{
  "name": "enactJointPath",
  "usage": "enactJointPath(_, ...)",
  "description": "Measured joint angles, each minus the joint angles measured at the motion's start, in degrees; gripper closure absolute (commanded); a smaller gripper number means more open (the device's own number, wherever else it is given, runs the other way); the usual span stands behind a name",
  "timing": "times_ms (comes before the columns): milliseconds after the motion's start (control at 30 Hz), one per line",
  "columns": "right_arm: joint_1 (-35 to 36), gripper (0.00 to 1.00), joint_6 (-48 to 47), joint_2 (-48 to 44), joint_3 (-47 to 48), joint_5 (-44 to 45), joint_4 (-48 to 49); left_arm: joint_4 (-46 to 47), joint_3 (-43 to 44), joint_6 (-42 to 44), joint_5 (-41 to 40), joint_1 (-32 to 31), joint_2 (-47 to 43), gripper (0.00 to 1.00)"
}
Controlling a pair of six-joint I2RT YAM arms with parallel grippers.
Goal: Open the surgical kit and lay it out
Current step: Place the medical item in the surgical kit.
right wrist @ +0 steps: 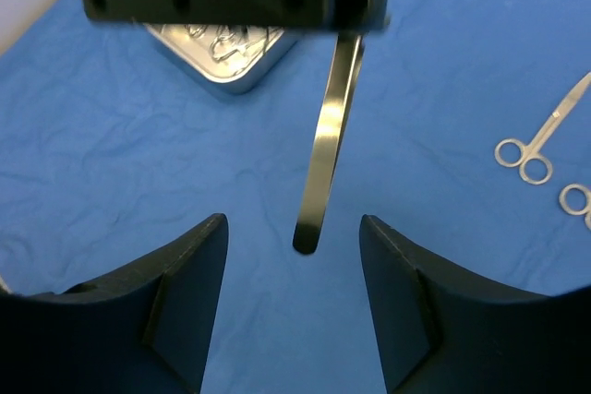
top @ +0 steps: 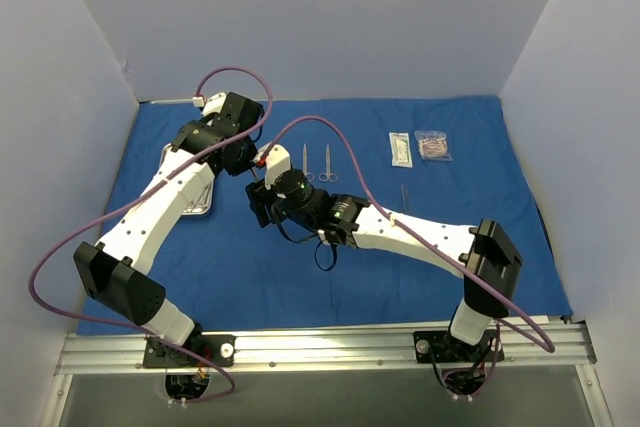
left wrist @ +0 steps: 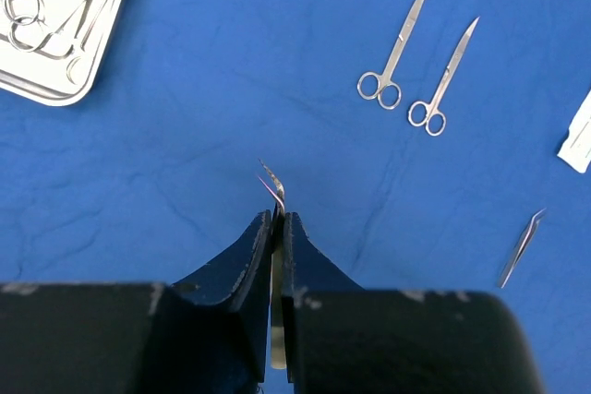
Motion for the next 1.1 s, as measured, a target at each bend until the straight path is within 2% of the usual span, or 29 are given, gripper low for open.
enactJointPath(267,1.1,0.60,-1.6,1.5,1.9,5.4,0.9,-0.7,-0.3,-0.6,-0.5,-0.9,0.0,0.98)
enactJointPath(400,1.3,0.74,-2.3,2.1,1.9,6.9,0.9,-0.7,-0.3,-0.6,-0.5,-0.9,0.0,0.98)
enactJointPath(467,1.5,0.77,-2.5,2.2,1.9,7.4,1.0,-0.7,-0.3,-0.6,-0.5,-0.9,0.0,0.98)
enactJointPath(633,1.7,0.99,-2.8,2.4,1.9,8.7,1.1,-0.9,-0.3,-0.6,-0.8,-0.9,0.0,0.98)
enactJointPath(800,1.6,1.00,-2.7,2.4,1.9,9.4,1.1,-1.2,-0.3,-0.7,-1.3,-1.0,0.0,0.96)
enactJointPath(833,1.6,1.00,-2.6,2.4,1.9,9.4,1.1,-1.2,-0.3,-0.7,-1.3,-1.0,0.0,0.93)
enactJointPath(867,1.6,1.00,-2.6,2.4,1.9,9.4,1.1,-1.1,-0.3,-0.7,-1.3,-1.0,0.0,0.82)
enactJointPath(933,1.6,1.00,-2.6,2.4,1.9,9.4,1.1,-1.0,-0.3,-0.4,-1.2,-1.0,0.0,0.70)
enactJointPath(967,1.6,1.00,-2.6,2.4,1.9,9.4,1.1,-0.9,-0.5,-0.1,-0.9,-1.0,-0.2,0.59)
enactJointPath(1033,1.5,1.00,-2.5,2.3,1.9,9.0,1.2,0.5,-1.3,0.8,0.2,-1.0,-1.0,0.46)
enactJointPath(1067,1.4,1.00,-2.3,2.3,1.9,8.7,1.2,1.3,-1.8,1.2,0.7,-1.1,-1.5,0.35)
enactJointPath(1100,1.2,1.00,-2.1,2.3,1.9,8.3,1.2,2.1,-2.4,1.6,1.1,-1.1,-2.2,0.31)
